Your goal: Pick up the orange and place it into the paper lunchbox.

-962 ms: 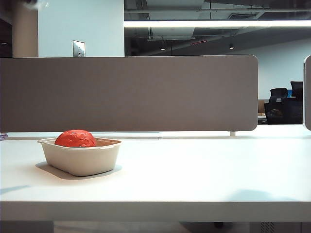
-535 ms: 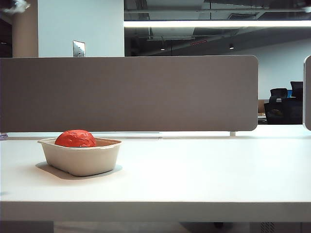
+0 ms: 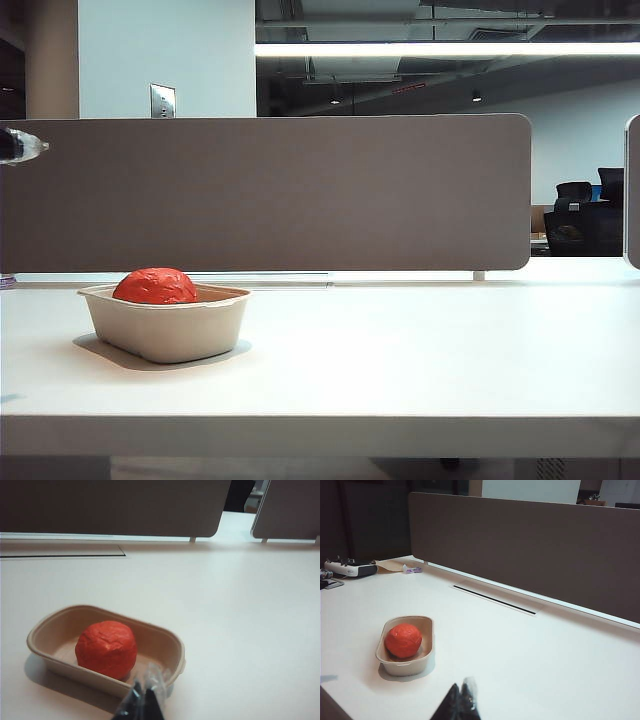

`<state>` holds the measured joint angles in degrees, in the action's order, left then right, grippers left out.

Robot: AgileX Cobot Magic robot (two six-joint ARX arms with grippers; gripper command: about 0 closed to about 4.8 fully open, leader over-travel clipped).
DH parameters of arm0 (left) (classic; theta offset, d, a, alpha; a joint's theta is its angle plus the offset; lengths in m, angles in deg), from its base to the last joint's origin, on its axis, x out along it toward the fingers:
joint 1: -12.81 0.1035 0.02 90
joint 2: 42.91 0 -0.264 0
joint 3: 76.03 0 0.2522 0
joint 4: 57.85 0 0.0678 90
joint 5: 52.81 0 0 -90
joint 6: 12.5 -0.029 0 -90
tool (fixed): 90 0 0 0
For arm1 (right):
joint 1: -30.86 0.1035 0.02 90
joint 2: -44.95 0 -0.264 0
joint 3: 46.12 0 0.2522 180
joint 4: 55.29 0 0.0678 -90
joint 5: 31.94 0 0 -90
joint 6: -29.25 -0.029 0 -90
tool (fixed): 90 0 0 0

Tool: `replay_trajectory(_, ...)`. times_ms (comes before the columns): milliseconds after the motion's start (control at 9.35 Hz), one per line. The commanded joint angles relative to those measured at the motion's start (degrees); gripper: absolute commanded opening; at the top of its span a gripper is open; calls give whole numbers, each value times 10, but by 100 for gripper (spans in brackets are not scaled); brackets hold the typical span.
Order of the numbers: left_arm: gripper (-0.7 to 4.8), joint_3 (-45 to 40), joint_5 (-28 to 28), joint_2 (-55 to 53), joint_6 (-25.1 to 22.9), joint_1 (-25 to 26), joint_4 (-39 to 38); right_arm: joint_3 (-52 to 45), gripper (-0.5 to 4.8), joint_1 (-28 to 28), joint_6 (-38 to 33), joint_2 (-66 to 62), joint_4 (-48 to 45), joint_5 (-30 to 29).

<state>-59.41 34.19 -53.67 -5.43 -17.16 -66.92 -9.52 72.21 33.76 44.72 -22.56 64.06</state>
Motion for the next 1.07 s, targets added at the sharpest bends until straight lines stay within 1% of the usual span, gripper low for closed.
replay_trajectory(107,-6,-14,80,106,-56,337,-46,1,0,-1,-2,0,-7,-1)
replay_trajectory(214,-6,-21,80,106,-56,331,-46,1,0,-1,-2,0,-7,-1)
replay_trajectory(321,-6,-26,33,106,-78,289,-58,1,0,-1,-2,0,-7,-1)
replay_trajectory(428,-6,-27,14,106,-80,282,-59,1,0,-1,-2,0,-7,-1)
replay_trajectory(1069,4,-26,17,106,-79,283,-55,1,0,-1,-2,0,-7,-1)
